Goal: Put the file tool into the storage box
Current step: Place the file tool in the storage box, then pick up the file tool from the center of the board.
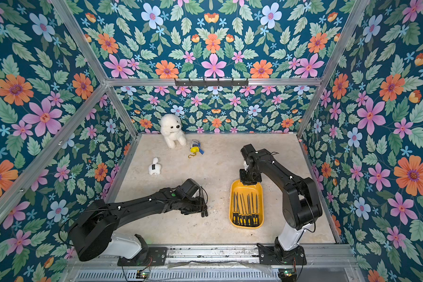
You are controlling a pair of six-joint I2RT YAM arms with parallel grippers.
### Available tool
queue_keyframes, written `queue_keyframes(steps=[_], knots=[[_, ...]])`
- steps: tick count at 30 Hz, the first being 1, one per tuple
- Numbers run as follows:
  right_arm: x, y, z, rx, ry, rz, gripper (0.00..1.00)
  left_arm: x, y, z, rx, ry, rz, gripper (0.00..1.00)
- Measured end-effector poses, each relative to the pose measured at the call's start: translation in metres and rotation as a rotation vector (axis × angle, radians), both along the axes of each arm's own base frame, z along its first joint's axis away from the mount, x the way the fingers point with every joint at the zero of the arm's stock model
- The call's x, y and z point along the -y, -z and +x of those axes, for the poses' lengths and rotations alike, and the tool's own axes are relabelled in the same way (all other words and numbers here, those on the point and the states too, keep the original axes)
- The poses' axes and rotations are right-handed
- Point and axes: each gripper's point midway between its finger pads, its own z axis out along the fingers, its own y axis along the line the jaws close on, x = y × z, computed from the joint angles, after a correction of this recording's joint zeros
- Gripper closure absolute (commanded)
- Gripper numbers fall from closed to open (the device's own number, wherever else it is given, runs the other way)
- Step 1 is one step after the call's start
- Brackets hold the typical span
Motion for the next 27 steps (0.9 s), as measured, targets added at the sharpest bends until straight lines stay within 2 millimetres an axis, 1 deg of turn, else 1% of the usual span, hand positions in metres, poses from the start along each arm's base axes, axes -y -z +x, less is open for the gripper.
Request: queue_keyframes(steps=[2,4,9,12,17,20,21,24,27], knots=[[0.0,-0.001,0.0,0.0,0.0,-0.001,0.76,0.0,0.002,0.0,-0.001,-0.004,0.009,0.47],[0.001,0.0,-0.002,-0.006,0.0,-0.007,0.76,-0.001,0.005,0.001,0.0,-0.013,0.02,0.48],[0.004,0.005,-0.008,-0.028,0.0,-0.019,0.76,0.0,0.014,-0.002,-0.016,-0.008,0.045,0.54],[0.005,0.008,-0.01,-0.036,0.0,-0.022,0.76,-0.002,0.019,-0.004,-0.026,-0.004,0.062,0.55],[0.005,0.009,-0.01,-0.037,0.0,-0.019,0.76,0.0,0.02,-0.004,-0.031,-0.003,0.066,0.58],[0.005,0.01,-0.01,-0.037,0.0,-0.019,0.76,0.002,0.022,-0.002,-0.034,-0.001,0.072,0.66],[0.004,0.01,-0.009,-0.037,-0.001,-0.018,0.76,0.003,0.023,-0.001,-0.036,0.001,0.075,0.7],[0.004,0.011,-0.008,-0.035,-0.001,-0.016,0.76,0.003,0.025,-0.001,-0.041,0.015,0.089,0.75],[0.003,0.01,-0.007,-0.032,-0.001,-0.013,0.76,0.001,0.026,-0.002,-0.049,0.017,0.104,0.83]])
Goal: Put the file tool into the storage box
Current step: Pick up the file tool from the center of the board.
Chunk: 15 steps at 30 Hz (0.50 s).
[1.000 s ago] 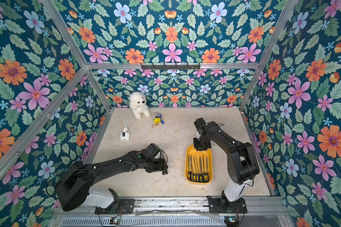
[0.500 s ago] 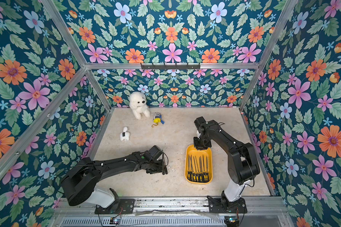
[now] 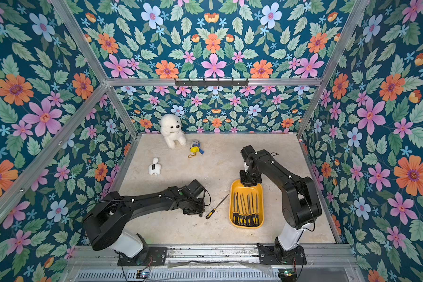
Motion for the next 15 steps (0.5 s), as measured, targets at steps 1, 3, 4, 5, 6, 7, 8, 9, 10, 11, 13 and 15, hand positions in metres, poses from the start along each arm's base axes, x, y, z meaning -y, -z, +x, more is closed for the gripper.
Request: queue_keyframes(steps=[1,3,4,5,6,7,8,9,10,11,13,15], knots=[[0.0,0.0,0.0,0.001,0.0,0.0,0.76,0.0,0.0,0.0,-0.003,0.001,0.004,0.85],[-0.001,0.0,0.002,0.004,-0.002,0.001,0.77,0.0,0.0,0.0,-0.006,0.006,0.011,0.91],[-0.001,-0.001,0.002,0.005,-0.003,0.002,0.77,0.0,0.0,0.0,-0.009,0.007,0.015,0.92],[-0.001,-0.001,0.002,0.006,-0.003,0.002,0.77,0.0,-0.001,0.0,-0.009,0.011,0.017,0.94],[-0.001,-0.001,0.002,0.005,-0.003,0.002,0.77,-0.001,-0.001,0.0,-0.008,0.017,0.02,0.94],[-0.001,-0.001,0.002,0.005,-0.003,0.002,0.77,-0.001,-0.002,0.0,-0.004,0.024,0.022,0.95],[-0.001,-0.001,0.002,0.006,-0.003,0.004,0.77,-0.002,-0.003,0.0,-0.001,0.025,0.028,0.95],[-0.002,-0.001,0.002,0.006,-0.003,0.01,0.76,-0.005,-0.004,-0.001,-0.002,0.026,0.043,0.96],[-0.004,-0.002,0.002,0.008,-0.004,0.02,0.76,-0.008,-0.007,-0.002,-0.005,0.032,0.051,0.96],[-0.006,-0.004,0.002,0.012,-0.004,0.037,0.76,-0.008,-0.013,-0.003,0.002,0.043,0.047,0.96],[-0.014,-0.012,0.003,0.027,0.0,0.094,0.74,-0.001,-0.03,0.002,0.041,0.06,0.003,0.96],[-0.027,-0.022,0.006,0.049,0.018,0.188,0.71,0.009,-0.049,0.007,0.09,0.084,-0.065,0.97]])
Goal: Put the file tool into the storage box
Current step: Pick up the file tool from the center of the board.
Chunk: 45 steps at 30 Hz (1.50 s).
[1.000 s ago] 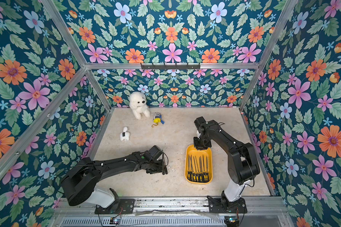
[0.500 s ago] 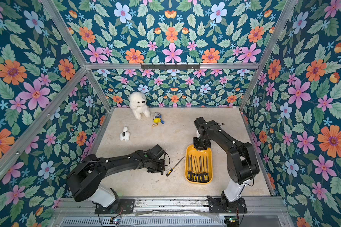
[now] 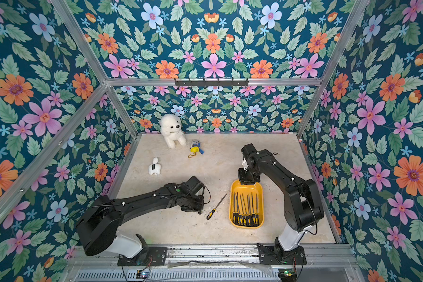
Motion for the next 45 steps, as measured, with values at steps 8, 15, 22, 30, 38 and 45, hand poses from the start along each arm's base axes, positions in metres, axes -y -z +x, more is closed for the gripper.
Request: queue_keyframes(steps=[8,15,22,30,38,45], knots=[[-0.062,-0.034,0.001,0.022,0.035,0.446,0.67,0.023,-0.02,-0.011,-0.006,0.104,-0.196,0.99],[-0.107,-0.044,-0.005,-0.013,-0.009,0.64,0.67,0.034,-0.025,-0.019,-0.028,0.145,-0.27,0.99],[-0.129,-0.015,-0.011,-0.088,-0.038,0.583,0.67,0.036,-0.026,-0.02,-0.031,0.155,-0.28,0.99],[-0.129,0.002,-0.011,-0.121,-0.038,0.518,0.67,0.035,-0.026,-0.02,-0.035,0.156,-0.275,0.99],[-0.128,0.011,-0.009,-0.143,-0.047,0.473,0.68,0.033,-0.023,-0.021,-0.043,0.154,-0.266,1.0],[-0.121,0.014,-0.008,-0.145,-0.055,0.405,0.68,0.034,-0.022,-0.021,-0.04,0.164,-0.262,1.0]])
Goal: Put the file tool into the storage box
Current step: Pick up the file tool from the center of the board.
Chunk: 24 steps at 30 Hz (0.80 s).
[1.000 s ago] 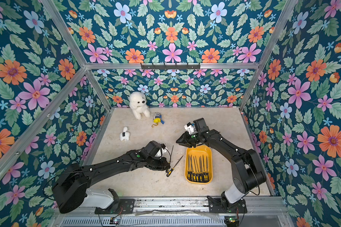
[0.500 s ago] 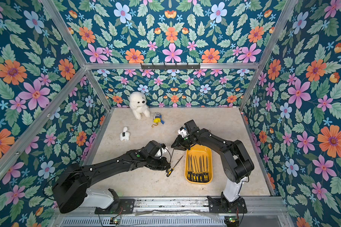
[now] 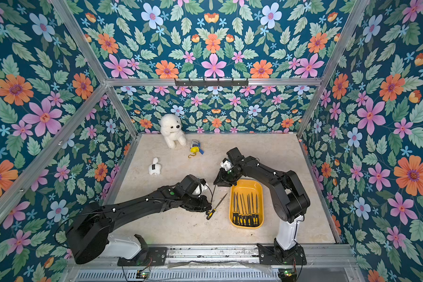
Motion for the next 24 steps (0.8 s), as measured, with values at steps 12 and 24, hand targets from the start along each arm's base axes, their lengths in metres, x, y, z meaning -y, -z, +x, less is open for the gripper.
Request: queue_keyframes(steps=[12,24], knots=[[0.004,0.007,-0.005,-0.008,-0.009,-0.022,0.67,0.002,0.002,0.0,-0.004,0.007,-0.003,1.0],[-0.004,0.013,-0.006,-0.019,-0.023,0.015,0.85,0.007,-0.003,-0.005,-0.027,0.029,-0.038,0.97]])
